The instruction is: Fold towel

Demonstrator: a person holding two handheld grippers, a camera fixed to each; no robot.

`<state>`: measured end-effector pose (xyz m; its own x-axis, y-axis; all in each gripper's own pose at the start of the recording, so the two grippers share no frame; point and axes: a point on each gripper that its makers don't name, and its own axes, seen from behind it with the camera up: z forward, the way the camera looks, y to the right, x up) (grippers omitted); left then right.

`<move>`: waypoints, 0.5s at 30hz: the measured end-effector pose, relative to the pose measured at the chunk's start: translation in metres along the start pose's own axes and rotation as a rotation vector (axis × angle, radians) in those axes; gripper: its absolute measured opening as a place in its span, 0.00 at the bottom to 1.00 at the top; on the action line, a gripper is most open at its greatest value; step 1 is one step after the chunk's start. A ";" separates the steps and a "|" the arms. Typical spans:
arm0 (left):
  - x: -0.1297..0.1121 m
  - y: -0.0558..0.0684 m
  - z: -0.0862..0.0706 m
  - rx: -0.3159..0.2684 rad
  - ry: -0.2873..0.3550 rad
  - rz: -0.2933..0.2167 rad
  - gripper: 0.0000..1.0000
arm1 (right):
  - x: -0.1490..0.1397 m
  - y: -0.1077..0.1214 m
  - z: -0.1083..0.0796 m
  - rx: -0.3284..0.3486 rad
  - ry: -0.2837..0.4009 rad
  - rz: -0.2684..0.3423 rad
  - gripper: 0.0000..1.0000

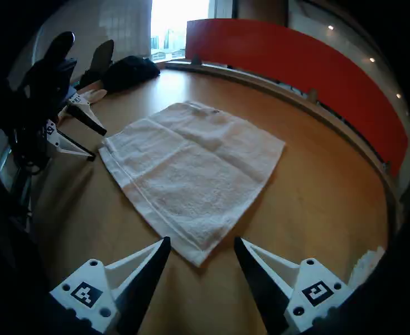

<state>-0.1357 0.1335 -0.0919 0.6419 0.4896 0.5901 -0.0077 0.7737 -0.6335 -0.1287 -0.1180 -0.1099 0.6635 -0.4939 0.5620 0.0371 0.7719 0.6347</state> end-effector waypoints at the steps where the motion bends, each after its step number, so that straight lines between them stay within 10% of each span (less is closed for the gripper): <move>1: -0.001 0.000 0.001 -0.002 -0.005 -0.002 0.93 | 0.000 0.000 0.000 0.001 -0.001 0.000 0.84; 15: -0.003 0.003 0.003 -0.006 -0.024 -0.005 0.93 | -0.011 -0.007 0.003 0.040 -0.032 0.005 0.68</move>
<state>-0.1406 0.1358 -0.0942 0.6233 0.4950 0.6054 0.0000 0.7742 -0.6330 -0.1383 -0.1190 -0.1192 0.6396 -0.5029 0.5813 0.0031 0.7579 0.6523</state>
